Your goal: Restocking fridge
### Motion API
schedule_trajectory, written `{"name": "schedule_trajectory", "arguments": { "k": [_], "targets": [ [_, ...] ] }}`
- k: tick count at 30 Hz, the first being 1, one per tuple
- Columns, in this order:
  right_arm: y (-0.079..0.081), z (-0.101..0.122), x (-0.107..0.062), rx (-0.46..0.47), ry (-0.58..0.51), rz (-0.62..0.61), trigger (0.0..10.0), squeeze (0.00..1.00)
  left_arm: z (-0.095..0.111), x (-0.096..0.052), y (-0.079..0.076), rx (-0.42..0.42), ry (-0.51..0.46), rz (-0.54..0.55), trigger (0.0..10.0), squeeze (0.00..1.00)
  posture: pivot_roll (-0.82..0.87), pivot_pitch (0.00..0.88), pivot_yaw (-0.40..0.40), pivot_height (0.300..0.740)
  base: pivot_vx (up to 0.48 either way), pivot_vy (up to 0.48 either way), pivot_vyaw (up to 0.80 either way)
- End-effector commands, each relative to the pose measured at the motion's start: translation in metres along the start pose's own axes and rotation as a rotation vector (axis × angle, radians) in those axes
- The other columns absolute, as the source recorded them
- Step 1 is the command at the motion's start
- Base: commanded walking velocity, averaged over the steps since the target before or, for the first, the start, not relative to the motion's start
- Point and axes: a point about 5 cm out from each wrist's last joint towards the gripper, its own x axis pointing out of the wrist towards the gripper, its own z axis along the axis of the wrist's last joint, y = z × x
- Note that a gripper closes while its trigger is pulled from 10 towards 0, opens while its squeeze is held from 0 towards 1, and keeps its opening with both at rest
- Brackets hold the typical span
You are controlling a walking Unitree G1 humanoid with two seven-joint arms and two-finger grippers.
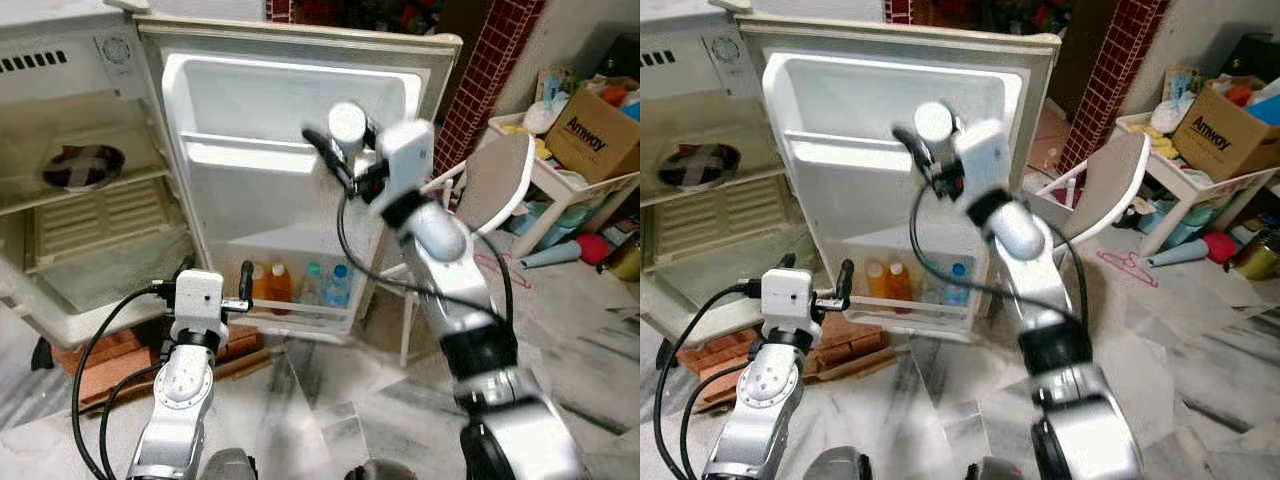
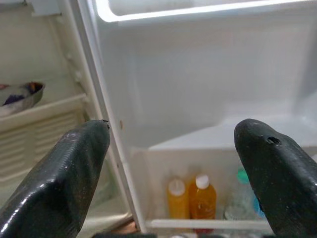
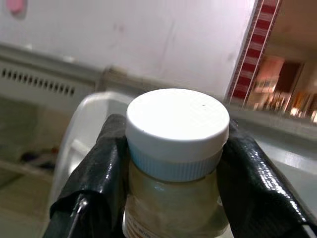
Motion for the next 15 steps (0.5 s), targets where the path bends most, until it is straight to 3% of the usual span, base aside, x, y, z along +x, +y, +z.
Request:
{"name": "schedule_trajectory", "arguments": {
  "k": [1, 7, 15],
  "targets": [
    [-0.005, 0.006, 0.003, -0.016, -0.035, -0.023, 10.0, 0.00, 0.003, -0.001, 0.001, 0.004, -0.006, 0.005, 10.0, 0.00, 0.09, 0.043, -0.071, 0.740, 0.000, 0.000, 0.00],
    [-0.023, 0.020, 0.033, -0.069, -0.093, -0.103, 10.0, 0.00, 0.005, -0.008, 0.003, 0.010, -0.006, 0.034, 10.0, 0.00, 0.14, 0.061, -0.088, 0.740, 0.000, 0.000, 0.00],
    [-0.043, 0.017, 0.046, -0.160, -0.050, -0.199, 10.0, 0.00, 0.014, -0.018, 0.007, -0.005, -0.007, 0.072, 10.0, 0.00, 0.20, 0.118, -0.110, 0.740, 0.000, 0.000, 0.00]
  ]
}}
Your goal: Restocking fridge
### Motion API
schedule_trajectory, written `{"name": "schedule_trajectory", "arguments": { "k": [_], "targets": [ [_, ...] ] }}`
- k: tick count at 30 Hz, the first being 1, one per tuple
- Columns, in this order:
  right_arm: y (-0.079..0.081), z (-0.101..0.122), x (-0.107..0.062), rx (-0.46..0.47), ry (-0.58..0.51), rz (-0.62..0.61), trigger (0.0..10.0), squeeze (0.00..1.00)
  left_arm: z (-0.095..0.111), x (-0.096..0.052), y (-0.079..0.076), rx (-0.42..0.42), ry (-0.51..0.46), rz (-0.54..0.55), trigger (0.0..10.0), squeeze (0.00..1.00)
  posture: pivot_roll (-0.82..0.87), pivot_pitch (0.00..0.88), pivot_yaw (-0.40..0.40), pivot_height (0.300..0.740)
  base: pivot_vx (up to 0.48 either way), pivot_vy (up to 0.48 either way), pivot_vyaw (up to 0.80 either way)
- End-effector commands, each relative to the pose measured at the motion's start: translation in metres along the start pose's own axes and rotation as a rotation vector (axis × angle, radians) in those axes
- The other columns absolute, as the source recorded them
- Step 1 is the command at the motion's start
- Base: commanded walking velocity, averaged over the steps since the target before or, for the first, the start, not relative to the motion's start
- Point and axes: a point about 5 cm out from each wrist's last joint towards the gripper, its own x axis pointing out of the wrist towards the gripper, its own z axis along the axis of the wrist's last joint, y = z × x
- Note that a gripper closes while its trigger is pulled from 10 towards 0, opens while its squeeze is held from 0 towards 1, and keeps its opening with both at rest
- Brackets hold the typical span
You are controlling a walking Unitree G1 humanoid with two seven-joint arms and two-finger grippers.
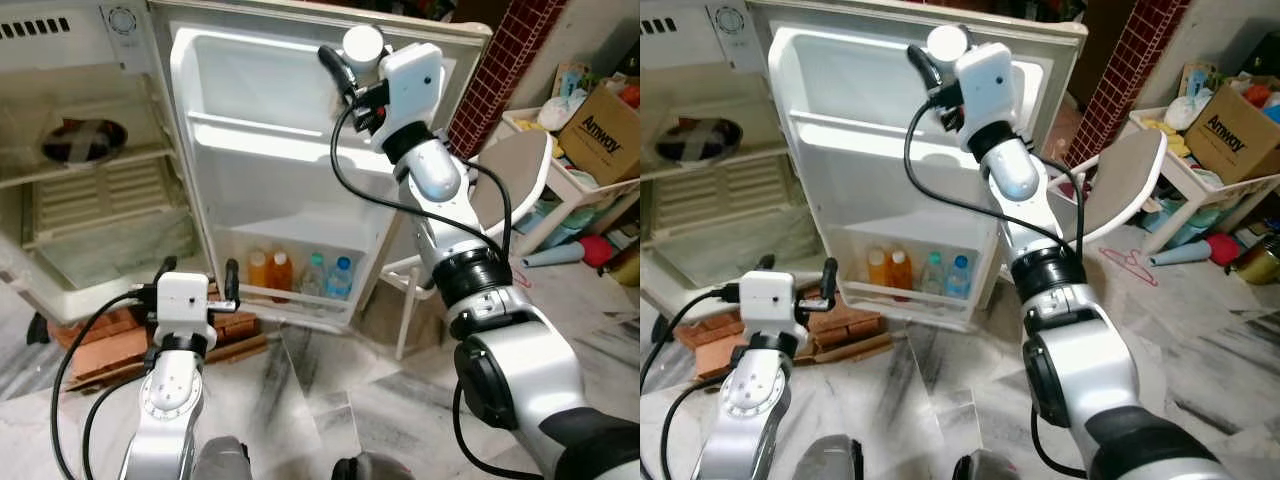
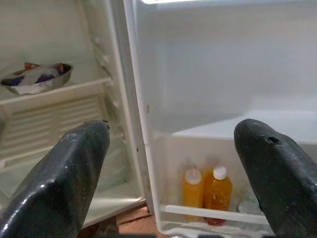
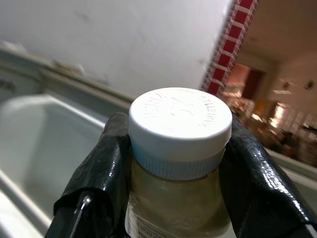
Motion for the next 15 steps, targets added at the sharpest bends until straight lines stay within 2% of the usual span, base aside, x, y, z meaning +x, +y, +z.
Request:
{"name": "schedule_trajectory", "arguments": {
  "k": [1, 2, 3, 5, 7, 10, 15],
  "targets": [
    [-0.009, 0.009, 0.006, -0.027, -0.039, -0.040, 10.0, 0.00, 0.001, -0.003, 0.000, 0.000, 0.009, 0.006, 10.0, 0.00, 0.20, 0.118, -0.110, 0.740, 0.000, 0.000, 0.00],
    [-0.011, 0.006, 0.008, -0.068, -0.012, -0.060, 10.0, 0.00, 0.000, -0.008, 0.002, 0.002, 0.020, 0.021, 10.0, 0.00, 0.21, 0.126, -0.115, 0.740, 0.000, 0.000, 0.00],
    [-0.011, 0.006, 0.008, -0.068, -0.012, -0.060, 10.0, 0.00, 0.000, -0.008, 0.002, 0.002, 0.020, 0.021, 10.0, 0.00, 0.21, 0.126, -0.115, 0.740, 0.000, 0.000, 0.00],
    [-0.016, -0.006, 0.009, -0.098, 0.089, -0.096, 10.0, 0.00, 0.000, -0.014, 0.004, 0.005, 0.031, 0.035, 10.0, 0.00, 0.22, 0.139, -0.121, 0.740, 0.000, 0.000, 0.00],
    [-0.018, -0.015, 0.006, -0.081, 0.149, -0.118, 10.0, 0.00, 0.002, -0.015, 0.004, 0.005, 0.032, 0.037, 10.0, 0.00, 0.22, 0.142, -0.122, 0.740, 0.000, 0.000, 0.00],
    [-0.019, -0.020, 0.003, -0.089, 0.181, -0.118, 10.0, 0.00, 0.003, -0.015, 0.003, 0.005, 0.034, 0.037, 10.0, 0.00, 0.22, 0.145, -0.123, 0.740, 0.000, 0.000, 0.00],
    [-0.023, -0.033, -0.002, -0.048, 0.269, -0.151, 10.0, 0.00, 0.003, -0.020, 0.007, 0.010, 0.047, 0.053, 10.0, 0.00, 0.22, 0.151, -0.134, 0.740, 0.000, 0.000, 0.00]
  ]
}}
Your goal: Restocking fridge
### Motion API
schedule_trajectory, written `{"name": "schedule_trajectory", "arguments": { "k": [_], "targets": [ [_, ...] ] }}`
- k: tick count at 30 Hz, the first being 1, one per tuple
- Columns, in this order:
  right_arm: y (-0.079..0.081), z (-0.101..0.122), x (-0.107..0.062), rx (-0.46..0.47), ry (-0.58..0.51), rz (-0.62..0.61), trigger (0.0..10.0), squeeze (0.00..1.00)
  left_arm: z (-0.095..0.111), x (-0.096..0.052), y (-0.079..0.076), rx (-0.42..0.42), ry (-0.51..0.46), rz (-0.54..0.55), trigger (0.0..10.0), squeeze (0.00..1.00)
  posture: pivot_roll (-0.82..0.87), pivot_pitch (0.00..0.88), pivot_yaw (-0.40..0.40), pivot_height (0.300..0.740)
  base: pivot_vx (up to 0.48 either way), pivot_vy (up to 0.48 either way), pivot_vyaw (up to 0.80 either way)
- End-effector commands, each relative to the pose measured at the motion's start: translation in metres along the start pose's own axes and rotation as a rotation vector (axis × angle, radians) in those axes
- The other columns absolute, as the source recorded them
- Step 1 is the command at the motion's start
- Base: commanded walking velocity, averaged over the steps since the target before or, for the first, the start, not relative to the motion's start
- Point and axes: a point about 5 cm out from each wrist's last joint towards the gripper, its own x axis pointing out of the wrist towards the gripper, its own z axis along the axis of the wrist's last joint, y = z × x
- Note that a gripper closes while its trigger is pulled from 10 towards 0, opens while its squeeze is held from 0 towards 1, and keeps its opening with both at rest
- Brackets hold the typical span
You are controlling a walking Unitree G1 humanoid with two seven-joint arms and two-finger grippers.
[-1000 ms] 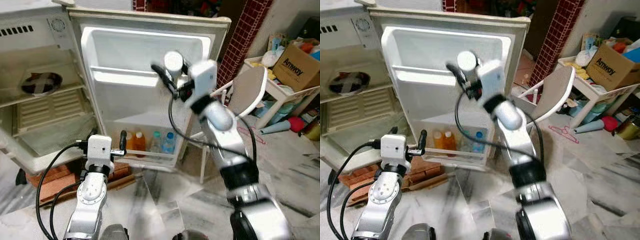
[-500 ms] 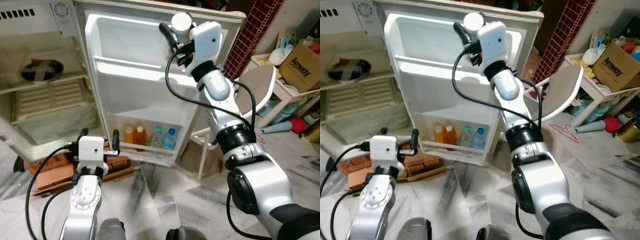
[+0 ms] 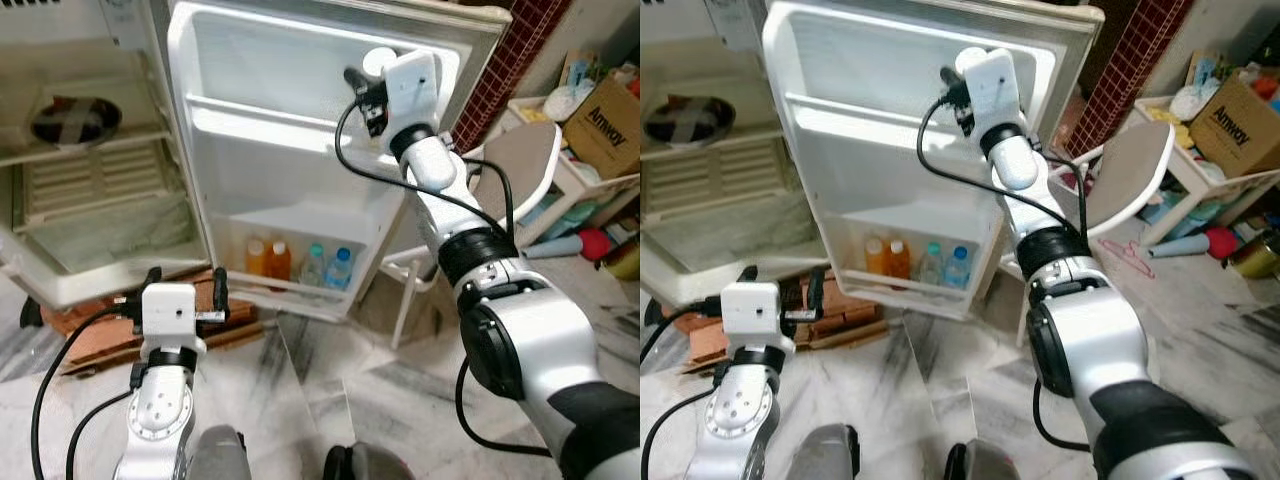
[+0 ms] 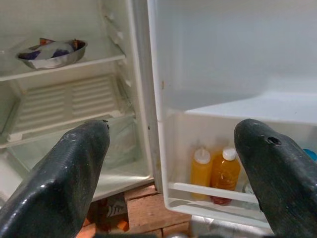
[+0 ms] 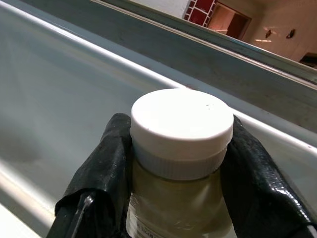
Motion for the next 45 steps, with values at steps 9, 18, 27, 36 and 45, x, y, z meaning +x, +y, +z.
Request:
{"name": "schedule_trajectory", "arguments": {
  "k": [9, 18, 27, 36, 45],
  "targets": [
    [-0.012, 0.000, 0.001, 0.055, 0.000, -0.053, 10.0, 1.00, -0.002, -0.005, 0.000, 0.003, 0.031, 0.025, 10.0, 0.00, 0.23, 0.143, -0.144, 0.740, 0.000, 0.000, 0.00],
    [-0.034, 0.012, 0.002, 0.021, -0.069, -0.142, 10.0, 1.00, -0.001, 0.005, -0.002, 0.007, 0.021, 0.011, 10.0, 0.00, 0.22, 0.115, -0.133, 0.740, 0.000, 0.000, 0.00],
    [-0.047, 0.036, 0.002, -0.006, -0.225, -0.204, 10.0, 1.00, -0.005, 0.010, -0.003, 0.010, 0.027, 0.008, 10.0, 0.00, 0.20, 0.075, -0.125, 0.740, 0.000, 0.000, 0.00],
    [-0.055, 0.035, -0.007, -0.014, -0.282, -0.214, 10.0, 1.00, -0.006, 0.016, -0.005, 0.018, 0.020, -0.012, 10.0, 0.00, 0.17, 0.048, -0.103, 0.740, 0.000, 0.000, 0.00],
    [-0.057, -0.013, -0.063, -0.004, -0.227, -0.256, 10.0, 1.00, -0.008, 0.030, -0.009, 0.050, 0.006, 0.004, 10.0, 0.00, 0.11, 0.027, -0.087, 0.740, 0.000, 0.000, 0.00]
  ]
}}
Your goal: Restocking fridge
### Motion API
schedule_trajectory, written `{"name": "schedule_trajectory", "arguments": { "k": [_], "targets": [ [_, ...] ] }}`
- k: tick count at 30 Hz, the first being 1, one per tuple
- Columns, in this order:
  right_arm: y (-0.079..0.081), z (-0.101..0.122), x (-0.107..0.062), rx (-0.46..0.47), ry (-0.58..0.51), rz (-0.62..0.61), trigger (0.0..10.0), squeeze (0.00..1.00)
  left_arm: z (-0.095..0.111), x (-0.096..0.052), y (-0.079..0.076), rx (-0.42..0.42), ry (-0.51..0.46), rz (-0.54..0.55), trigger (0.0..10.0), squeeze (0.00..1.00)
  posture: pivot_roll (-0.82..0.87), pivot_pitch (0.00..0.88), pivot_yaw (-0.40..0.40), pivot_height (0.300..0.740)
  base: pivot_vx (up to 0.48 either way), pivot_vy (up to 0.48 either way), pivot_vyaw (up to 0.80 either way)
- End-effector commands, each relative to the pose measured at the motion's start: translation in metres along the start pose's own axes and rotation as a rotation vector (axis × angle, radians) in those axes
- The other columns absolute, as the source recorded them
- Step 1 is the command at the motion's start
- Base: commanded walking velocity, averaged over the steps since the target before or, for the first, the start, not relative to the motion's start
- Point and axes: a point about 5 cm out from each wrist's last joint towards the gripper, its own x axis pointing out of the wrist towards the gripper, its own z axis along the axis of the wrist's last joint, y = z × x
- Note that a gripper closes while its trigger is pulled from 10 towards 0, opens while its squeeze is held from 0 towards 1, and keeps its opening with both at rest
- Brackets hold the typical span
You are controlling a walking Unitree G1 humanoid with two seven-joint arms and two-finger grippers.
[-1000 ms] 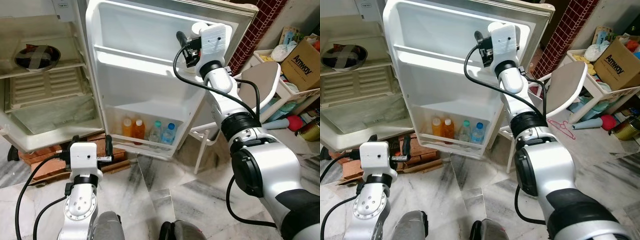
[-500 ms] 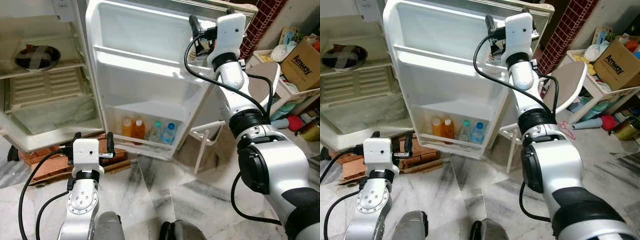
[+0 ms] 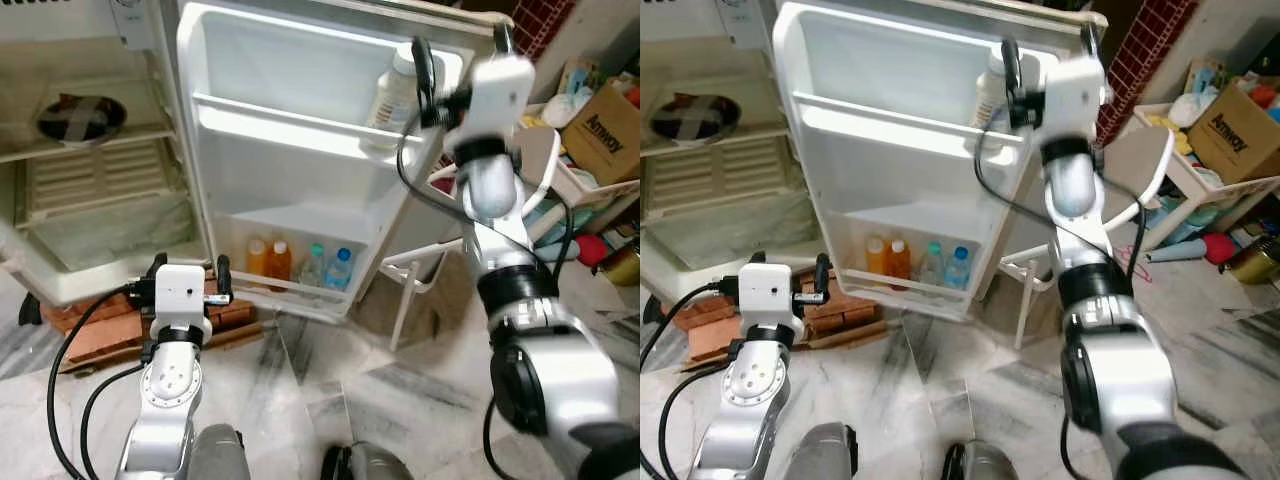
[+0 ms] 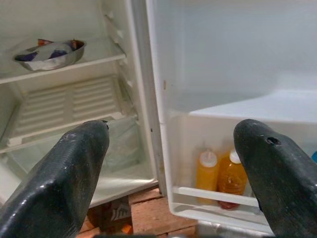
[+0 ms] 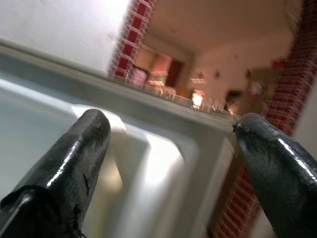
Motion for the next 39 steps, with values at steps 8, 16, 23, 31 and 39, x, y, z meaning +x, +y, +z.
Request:
{"name": "schedule_trajectory", "arguments": {
  "k": [8, 16, 23, 31, 39],
  "targets": [
    [0.005, -0.030, -0.090, -0.003, 0.197, -0.011, 10.0, 0.56, -0.002, 0.003, -0.006, 0.024, -0.010, -0.013, 10.0, 0.00, 0.08, 0.034, -0.076, 0.740, 0.000, 0.000, 0.00],
    [0.014, -0.048, -0.115, 0.066, 0.368, 0.075, 10.0, 0.00, -0.002, 0.001, -0.015, 0.010, -0.017, -0.063, 10.0, 0.00, 0.08, 0.045, -0.073, 0.740, 0.000, -0.219, 0.07],
    [0.016, -0.044, -0.108, 0.113, 0.375, 0.066, 10.0, 0.00, -0.002, 0.000, -0.013, 0.014, -0.018, -0.058, 10.0, 0.00, 0.08, 0.053, -0.067, 0.740, 0.000, -0.305, 0.63],
    [0.012, -0.048, -0.121, 0.150, 0.425, 0.016, 10.0, 0.00, -0.009, -0.003, -0.005, 0.034, 0.005, -0.057, 10.0, 0.00, 0.08, 0.042, -0.043, 0.740, 0.000, -0.323, 0.00],
    [0.015, -0.046, -0.129, 0.201, 0.464, 0.025, 10.0, 0.00, -0.017, -0.002, -0.001, 0.042, 0.038, -0.046, 10.0, 0.00, 0.08, 0.011, -0.022, 0.740, 0.000, -0.329, 0.00]
  ]
}}
